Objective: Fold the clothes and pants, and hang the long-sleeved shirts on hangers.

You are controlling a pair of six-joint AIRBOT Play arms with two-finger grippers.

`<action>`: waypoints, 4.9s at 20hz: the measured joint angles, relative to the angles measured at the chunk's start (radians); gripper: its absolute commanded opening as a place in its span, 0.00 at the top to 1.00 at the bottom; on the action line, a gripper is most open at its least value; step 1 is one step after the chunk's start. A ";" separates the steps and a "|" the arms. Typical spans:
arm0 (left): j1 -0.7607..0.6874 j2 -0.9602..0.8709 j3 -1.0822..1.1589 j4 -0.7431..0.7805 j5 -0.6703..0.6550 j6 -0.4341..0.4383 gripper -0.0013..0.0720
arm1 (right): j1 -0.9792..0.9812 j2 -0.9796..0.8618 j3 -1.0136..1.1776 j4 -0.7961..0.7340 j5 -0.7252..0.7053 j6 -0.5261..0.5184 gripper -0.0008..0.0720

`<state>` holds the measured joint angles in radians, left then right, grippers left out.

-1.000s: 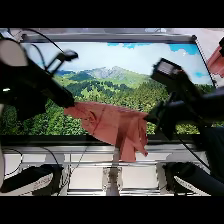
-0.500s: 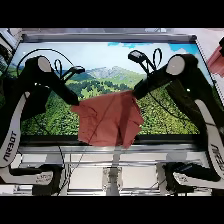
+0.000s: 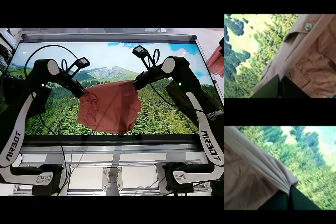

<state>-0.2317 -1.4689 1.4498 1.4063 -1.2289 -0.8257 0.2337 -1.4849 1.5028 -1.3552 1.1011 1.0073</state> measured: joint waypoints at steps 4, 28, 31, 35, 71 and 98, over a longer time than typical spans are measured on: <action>-0.039 0.051 0.000 0.020 0.000 -0.018 0.96 | -0.002 0.012 0.017 -0.066 -0.062 0.036 0.98; -0.021 0.717 0.046 0.095 0.180 -0.293 0.96 | -0.010 0.348 0.401 0.214 0.106 0.040 0.98; -0.023 0.703 0.051 0.006 -0.001 -0.265 0.96 | -0.010 0.364 0.455 0.187 0.263 0.103 0.98; -0.021 0.613 0.052 -0.093 -0.250 -0.234 0.96 | -0.011 0.325 0.476 0.148 0.454 0.149 0.98; -0.085 0.076 -0.197 0.182 0.065 -0.108 0.96 | -0.029 -0.347 0.314 0.011 0.336 0.021 0.98; -0.284 0.266 -0.438 -0.090 -0.346 -0.023 0.51 | -0.032 -0.017 -0.269 -0.012 0.655 0.145 0.46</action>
<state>-0.5156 -1.2030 1.0115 1.3159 -1.5745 -0.8482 0.2012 -1.5017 1.2339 -1.3674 1.7561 1.1522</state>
